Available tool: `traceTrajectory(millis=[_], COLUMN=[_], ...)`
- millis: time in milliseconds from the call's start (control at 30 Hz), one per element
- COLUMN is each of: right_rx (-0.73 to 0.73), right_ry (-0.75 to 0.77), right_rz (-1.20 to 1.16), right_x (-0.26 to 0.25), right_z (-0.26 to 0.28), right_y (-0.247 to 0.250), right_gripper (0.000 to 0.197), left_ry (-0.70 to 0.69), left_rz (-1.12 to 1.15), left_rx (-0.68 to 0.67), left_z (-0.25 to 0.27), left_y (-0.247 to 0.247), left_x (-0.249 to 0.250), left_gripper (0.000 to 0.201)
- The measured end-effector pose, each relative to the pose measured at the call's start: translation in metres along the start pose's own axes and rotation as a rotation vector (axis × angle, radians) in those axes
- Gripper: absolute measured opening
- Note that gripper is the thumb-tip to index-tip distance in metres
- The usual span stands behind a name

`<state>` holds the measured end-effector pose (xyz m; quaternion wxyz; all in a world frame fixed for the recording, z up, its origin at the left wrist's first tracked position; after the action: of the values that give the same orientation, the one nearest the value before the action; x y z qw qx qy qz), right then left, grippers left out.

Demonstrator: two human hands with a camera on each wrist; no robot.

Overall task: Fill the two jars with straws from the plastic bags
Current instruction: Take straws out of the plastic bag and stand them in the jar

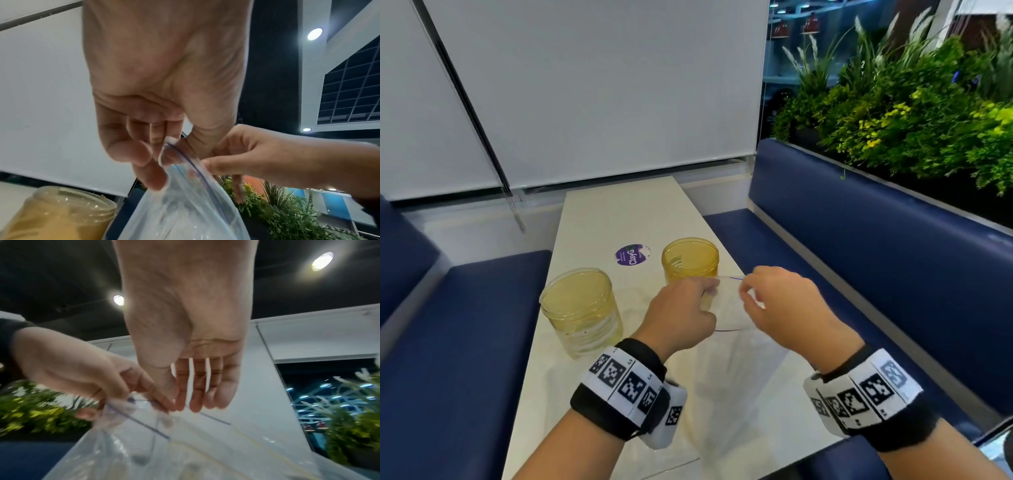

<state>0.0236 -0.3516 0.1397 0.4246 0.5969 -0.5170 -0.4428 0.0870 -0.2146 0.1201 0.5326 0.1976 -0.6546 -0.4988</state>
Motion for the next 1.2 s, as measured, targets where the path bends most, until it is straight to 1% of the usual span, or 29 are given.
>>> traceTrajectory(millis=[67, 133, 200, 300, 367, 500, 600, 700, 767, 900, 967, 1067, 1200], right_rx=[-0.088, -0.182, -0.244, -0.406, -0.474, -0.445, -0.422, -0.39, -0.372, -0.271, -0.209, -0.165, -0.113], right_ry=[0.184, 0.261, 0.244, 0.154, 0.112, 0.078, 0.046, 0.04, 0.05, 0.062, 0.034, -0.009, -0.037], right_rz=[0.022, 0.105, 0.158, 0.354, 0.429, 0.414, 0.316, 0.254, 0.254, 0.285, 0.262, 0.19, 0.142], right_x=[-0.017, -0.018, -0.009, 0.01, 0.019, 0.03, 0.034, 0.037, 0.038, 0.032, 0.029, 0.024, 0.01], right_z=[-0.012, -0.021, -0.027, -0.026, -0.024, -0.019, -0.014, -0.012, -0.012, -0.017, -0.022, -0.028, -0.034], right_y=[-0.014, -0.032, -0.046, -0.068, -0.078, -0.086, -0.091, -0.093, -0.09, -0.069, -0.057, -0.041, -0.017], right_gripper=[0.03, 0.034, 0.036, 0.051, 0.059, 0.057, 0.052, 0.049, 0.047, 0.044, 0.043, 0.042, 0.037], left_ry=[-0.045, -0.091, -0.106, -0.093, -0.1, -0.106, -0.116, -0.111, -0.14, -0.16, -0.189, -0.225, -0.223], left_rz=[0.074, 0.118, 0.135, 0.176, 0.204, 0.246, 0.274, 0.357, 0.365, 0.445, 0.474, 0.526, 0.63], left_rx=[-0.015, -0.011, 0.0, 0.007, 0.015, 0.042, 0.057, -0.029, -0.076, -0.116, -0.102, -0.046, 0.038], left_z=[-0.001, -0.001, -0.002, -0.004, -0.004, -0.008, -0.008, -0.008, -0.007, -0.01, -0.011, -0.011, -0.012], left_y=[-0.005, -0.007, -0.009, -0.013, -0.014, -0.017, -0.021, -0.03, -0.036, -0.042, -0.044, -0.046, -0.051], left_x=[0.005, 0.008, 0.007, 0.005, 0.006, 0.007, 0.008, 0.009, 0.011, 0.013, 0.014, 0.013, 0.009], left_gripper=[0.066, 0.066, 0.066, 0.062, 0.063, 0.062, 0.057, 0.065, 0.073, 0.082, 0.083, 0.085, 0.09])
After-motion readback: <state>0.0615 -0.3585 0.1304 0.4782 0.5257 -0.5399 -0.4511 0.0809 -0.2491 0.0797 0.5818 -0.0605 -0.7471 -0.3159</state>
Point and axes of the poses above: each hand's wrist, its own z-axis away from the middle knuckle, its own y-axis out of the back of the hand, x = y × z, the point moved 6 cm from there along -z, towards the middle knuckle, and after that the axes turned 10 degrees about y, right-handed, at the moved point
